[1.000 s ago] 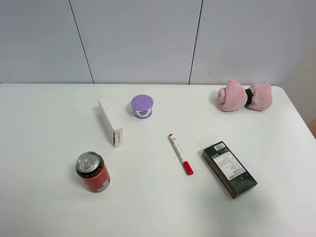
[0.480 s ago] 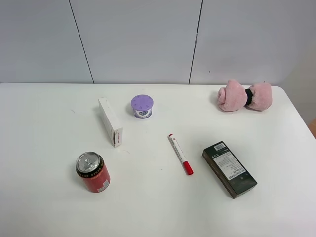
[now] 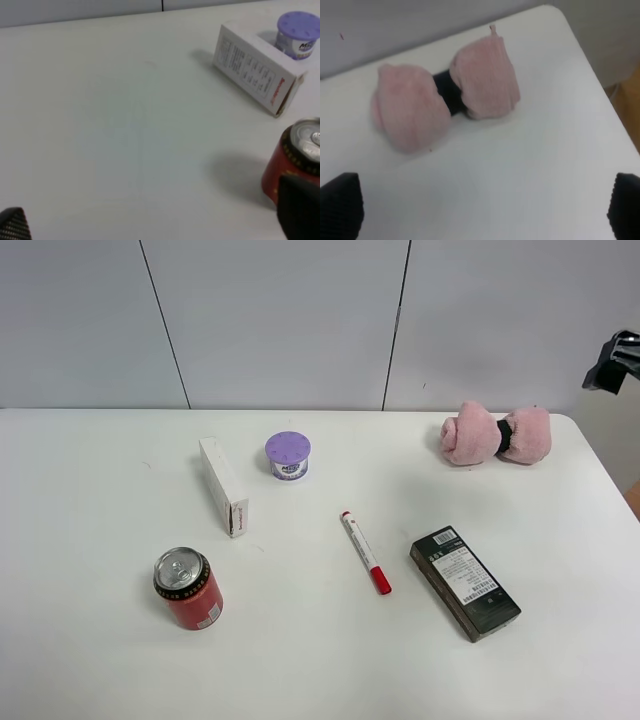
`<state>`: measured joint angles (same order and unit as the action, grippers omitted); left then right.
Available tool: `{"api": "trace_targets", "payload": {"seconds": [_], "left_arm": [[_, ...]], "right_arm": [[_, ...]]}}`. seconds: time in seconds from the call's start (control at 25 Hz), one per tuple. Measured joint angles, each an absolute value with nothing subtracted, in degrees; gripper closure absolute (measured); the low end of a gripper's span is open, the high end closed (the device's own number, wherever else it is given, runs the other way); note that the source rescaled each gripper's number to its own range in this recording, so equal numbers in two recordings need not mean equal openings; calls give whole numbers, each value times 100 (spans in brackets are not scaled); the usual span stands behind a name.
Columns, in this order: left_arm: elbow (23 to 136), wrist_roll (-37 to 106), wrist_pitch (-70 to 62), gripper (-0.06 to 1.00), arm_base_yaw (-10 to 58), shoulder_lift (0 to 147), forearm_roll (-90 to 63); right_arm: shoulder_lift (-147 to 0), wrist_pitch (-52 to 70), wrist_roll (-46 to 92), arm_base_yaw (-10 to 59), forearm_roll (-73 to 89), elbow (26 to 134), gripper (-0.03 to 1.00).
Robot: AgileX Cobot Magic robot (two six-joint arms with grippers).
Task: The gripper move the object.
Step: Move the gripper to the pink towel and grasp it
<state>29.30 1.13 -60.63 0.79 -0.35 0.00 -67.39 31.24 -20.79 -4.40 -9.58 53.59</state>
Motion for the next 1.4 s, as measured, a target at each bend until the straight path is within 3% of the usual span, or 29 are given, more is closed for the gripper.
{"api": "trace_targets", "payload": {"seconds": [0.36, 0.6, 0.8, 1.08, 1.4], "left_arm": [[2930, 113, -6063, -6, 79, -35, 0], [2930, 113, -6063, -6, 79, -35, 0], [2930, 113, -6063, -6, 79, -35, 0], [2930, 113, -6063, -6, 79, -35, 0], [2930, 113, -6063, -6, 79, -35, 0]], "right_arm": [[-7067, 2317, -4048, -484, -927, 5377, -3], [-8008, 1660, -4950, -1169, -466, 5377, -3], [-8853, 1432, -4707, -1322, 398, 5512, -3], [-9794, 2296, -2560, -1322, 1326, 6876, -3], [-10717, 2938, -2550, -1322, 2471, 7589, -3]]}}
